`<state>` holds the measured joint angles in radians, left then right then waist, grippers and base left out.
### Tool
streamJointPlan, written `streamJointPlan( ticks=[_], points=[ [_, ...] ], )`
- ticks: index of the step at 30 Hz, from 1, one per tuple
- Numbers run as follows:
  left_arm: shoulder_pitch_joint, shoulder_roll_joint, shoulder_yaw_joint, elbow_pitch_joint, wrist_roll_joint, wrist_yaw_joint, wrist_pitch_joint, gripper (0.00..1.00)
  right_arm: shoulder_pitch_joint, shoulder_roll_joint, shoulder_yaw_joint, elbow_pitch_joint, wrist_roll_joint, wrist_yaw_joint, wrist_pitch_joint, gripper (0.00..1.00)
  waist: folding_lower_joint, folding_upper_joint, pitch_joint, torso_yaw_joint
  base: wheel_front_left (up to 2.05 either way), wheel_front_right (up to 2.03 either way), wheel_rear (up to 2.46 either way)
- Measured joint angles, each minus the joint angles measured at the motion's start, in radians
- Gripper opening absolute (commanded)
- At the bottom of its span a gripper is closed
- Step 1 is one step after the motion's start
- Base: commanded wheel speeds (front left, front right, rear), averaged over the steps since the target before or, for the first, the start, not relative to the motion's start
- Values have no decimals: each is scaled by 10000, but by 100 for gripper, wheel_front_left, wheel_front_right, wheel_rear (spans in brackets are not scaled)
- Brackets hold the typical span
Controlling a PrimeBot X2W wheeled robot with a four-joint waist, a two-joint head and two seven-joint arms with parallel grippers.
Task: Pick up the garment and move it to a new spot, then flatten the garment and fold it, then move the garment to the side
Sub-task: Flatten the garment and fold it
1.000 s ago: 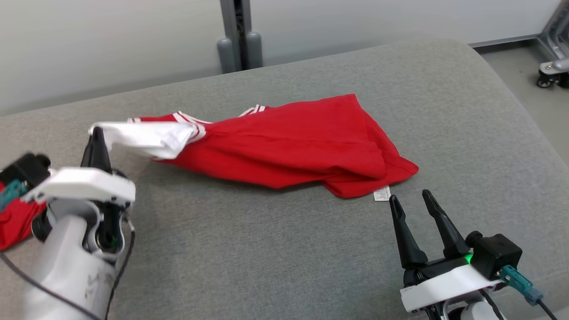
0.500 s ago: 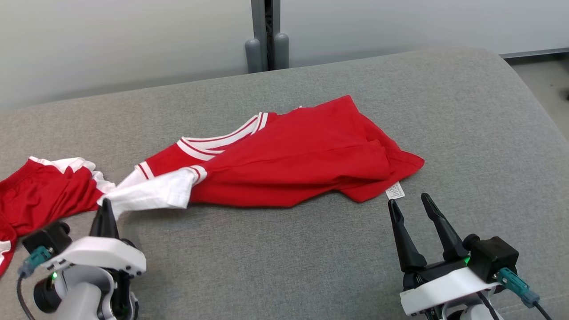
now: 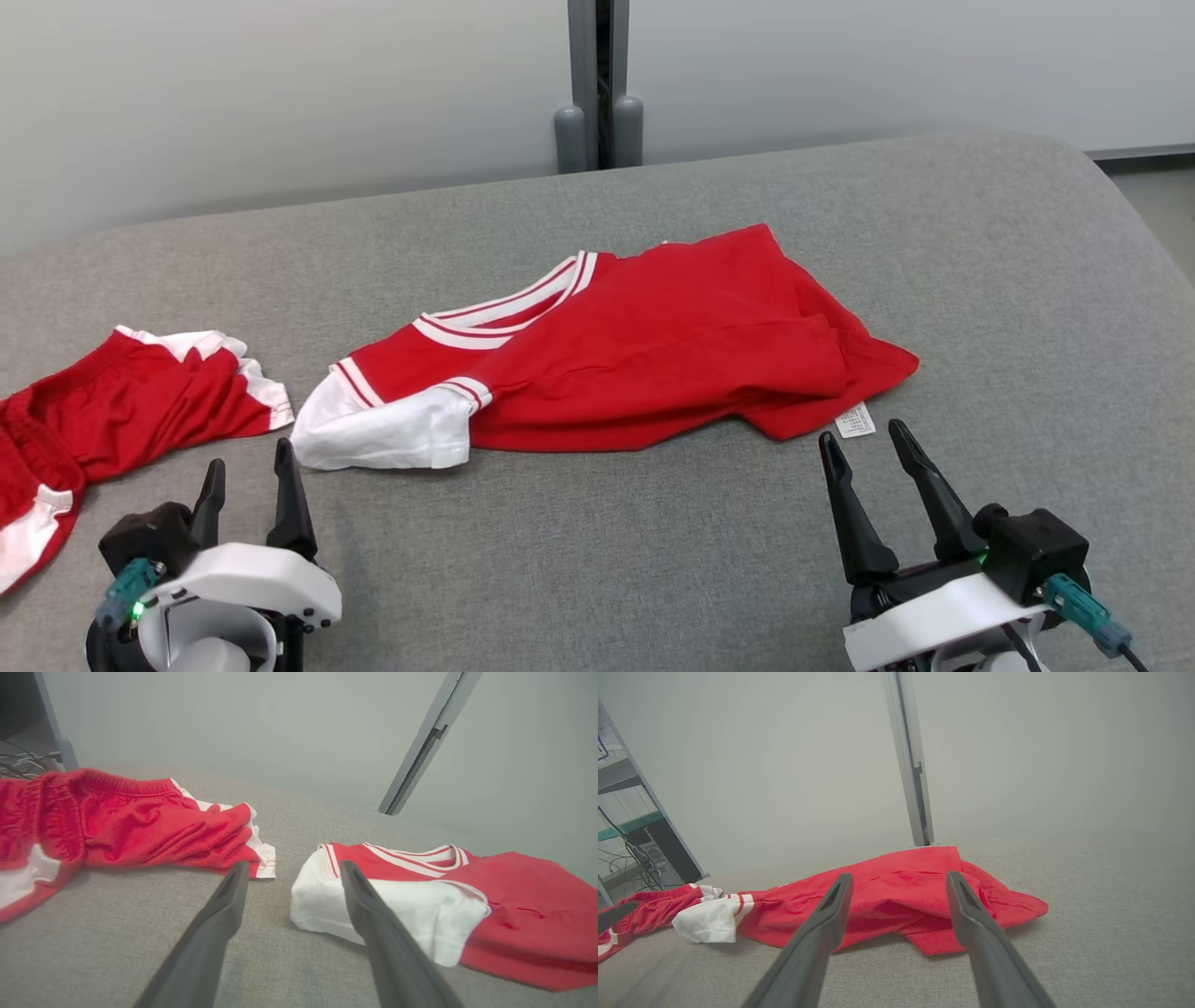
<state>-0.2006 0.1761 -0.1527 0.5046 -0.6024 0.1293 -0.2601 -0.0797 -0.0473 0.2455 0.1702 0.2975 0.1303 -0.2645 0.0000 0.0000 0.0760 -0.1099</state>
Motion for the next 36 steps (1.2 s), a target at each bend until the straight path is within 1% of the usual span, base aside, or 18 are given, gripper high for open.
streamJointPlan(
  ticks=[3,5,8,12,17,23,28,36],
  points=[
    [457,-173,174,-779,740,188,-2,100,88,-2,-27,-6,-48,0,0,100,0,0,-124,83,0,0,0],
    [779,-330,265,-1356,1256,219,0,100,119,-2,-56,-17,-69,0,0,100,0,0,-206,144,0,0,0],
    [1255,-602,337,-2192,1958,107,-2,100,263,-2,-81,-23,-90,0,-2,100,0,0,-358,227,0,0,0],
    [1932,-715,337,-2869,3235,38,-2,100,333,0,-59,-17,-173,-2,0,100,1,0,-559,259,0,0,0],
    [2541,-1024,502,-3336,3948,-23,-2,100,505,0,-119,-115,-188,0,0,100,0,0,-766,241,0,0,0],
    [3120,-1227,556,-3407,4341,-4,-2,100,745,-4,-209,-188,-188,0,0,100,0,0,-948,189,0,0,0],
    [3222,-1264,529,-3009,4228,38,-2,100,901,-2,-209,-121,-245,0,0,100,0,0,-1017,158,0,0,0],
    [3198,-1273,305,-2857,3898,213,-2,100,903,-2,-221,-84,-259,0,0,100,0,0,-1024,174,0,0,0]
  ],
)
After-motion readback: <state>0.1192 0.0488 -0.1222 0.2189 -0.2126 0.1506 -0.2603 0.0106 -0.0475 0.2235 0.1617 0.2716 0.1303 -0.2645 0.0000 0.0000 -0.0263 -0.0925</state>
